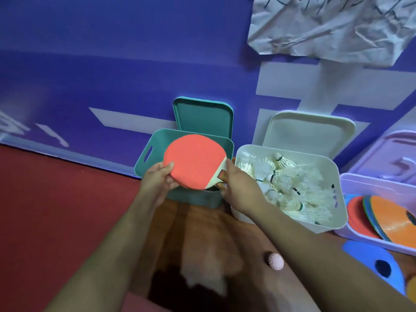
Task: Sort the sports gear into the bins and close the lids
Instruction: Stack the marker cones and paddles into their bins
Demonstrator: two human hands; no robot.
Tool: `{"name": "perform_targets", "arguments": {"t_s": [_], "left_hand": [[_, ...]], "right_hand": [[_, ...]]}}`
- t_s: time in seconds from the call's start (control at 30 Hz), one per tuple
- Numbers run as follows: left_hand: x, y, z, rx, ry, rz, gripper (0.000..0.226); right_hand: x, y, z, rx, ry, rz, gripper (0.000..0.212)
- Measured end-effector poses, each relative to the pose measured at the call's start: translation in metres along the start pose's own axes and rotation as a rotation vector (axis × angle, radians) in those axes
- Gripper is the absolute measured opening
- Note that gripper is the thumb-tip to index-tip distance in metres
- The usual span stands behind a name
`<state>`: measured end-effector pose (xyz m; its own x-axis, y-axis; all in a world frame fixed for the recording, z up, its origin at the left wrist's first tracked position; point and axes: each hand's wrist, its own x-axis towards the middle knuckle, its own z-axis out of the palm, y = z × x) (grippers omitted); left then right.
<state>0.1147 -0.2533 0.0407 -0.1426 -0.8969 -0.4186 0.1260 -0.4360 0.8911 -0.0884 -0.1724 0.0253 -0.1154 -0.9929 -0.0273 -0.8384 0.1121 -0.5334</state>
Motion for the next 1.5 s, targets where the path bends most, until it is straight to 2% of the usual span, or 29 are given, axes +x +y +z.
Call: {"name": "perform_targets", "arguments": {"t_s": [0.07, 0.17, 0.23, 0.4, 0.47, 0.57, 0.67, 0.73, 0.9, 1.0, 1.13, 1.23, 1.37, 1.5], "left_hand": [[0.029, 0.007, -0.013, -0.018, -0.012, 0.000, 0.010], [0.073, 0.009, -0.029, -0.041, -0.023, -0.051, 0.032], [0.103, 0.008, -0.041, 0.034, -0.018, -0.098, 0.031], [0.153, -0.008, -0.069, 0.569, 0.003, -0.065, 0.014], [0.162, -0.013, -0.074, 0.723, 0.002, -0.072, 0.026], [0.180, -0.020, -0.074, 0.925, 0.002, -0.132, 0.029], [0.202, -0.030, -0.074, 1.088, -0.002, -0.182, 0.042], [0.211, -0.039, -0.074, 1.103, -0.009, -0.197, 0.046], [0.204, -0.043, -0.067, 1.130, -0.011, -0.181, 0.032], [0.188, -0.035, -0.061, 1.205, 0.004, -0.141, 0.033], [0.152, -0.022, -0.048, 1.093, 0.089, 0.065, 0.023], [0.103, -0.019, -0.030, 1.013, 0.095, 0.179, 0.031], [0.035, -0.027, -0.001, 0.914, 0.081, 0.287, 0.026], [-0.034, -0.070, 0.034, 0.876, 0.076, 0.442, 0.013]], "right_hand": [[0.027, -0.007, 0.009, -0.035, 0.025, -0.007, 0.056], [0.060, -0.014, 0.015, -0.104, 0.008, 0.026, 0.045], [0.078, -0.017, 0.023, -0.121, -0.029, 0.043, 0.040], [0.100, -0.017, 0.057, -0.136, -0.113, 0.110, 0.036], [0.103, -0.013, 0.073, -0.142, -0.160, 0.139, 0.033], [0.106, -0.007, 0.091, -0.144, -0.245, 0.190, 0.037], [0.114, -0.001, 0.098, -0.194, -0.239, 0.205, 0.039], [0.121, 0.001, 0.104, -0.208, -0.237, 0.220, 0.038], [0.126, 0.005, 0.108, -0.180, -0.285, 0.255, 0.038], [0.116, 0.000, 0.103, -0.115, -0.251, 0.207, 0.038], [0.086, -0.010, 0.081, 0.022, -0.095, 0.131, 0.041], [0.047, -0.010, 0.047, 0.066, 0.054, 0.119, 0.044], [-0.017, 0.010, -0.001, 0.110, 0.122, 0.151, 0.051], [-0.105, 0.058, -0.035, 0.110, 0.185, 0.215, 0.051]]}}
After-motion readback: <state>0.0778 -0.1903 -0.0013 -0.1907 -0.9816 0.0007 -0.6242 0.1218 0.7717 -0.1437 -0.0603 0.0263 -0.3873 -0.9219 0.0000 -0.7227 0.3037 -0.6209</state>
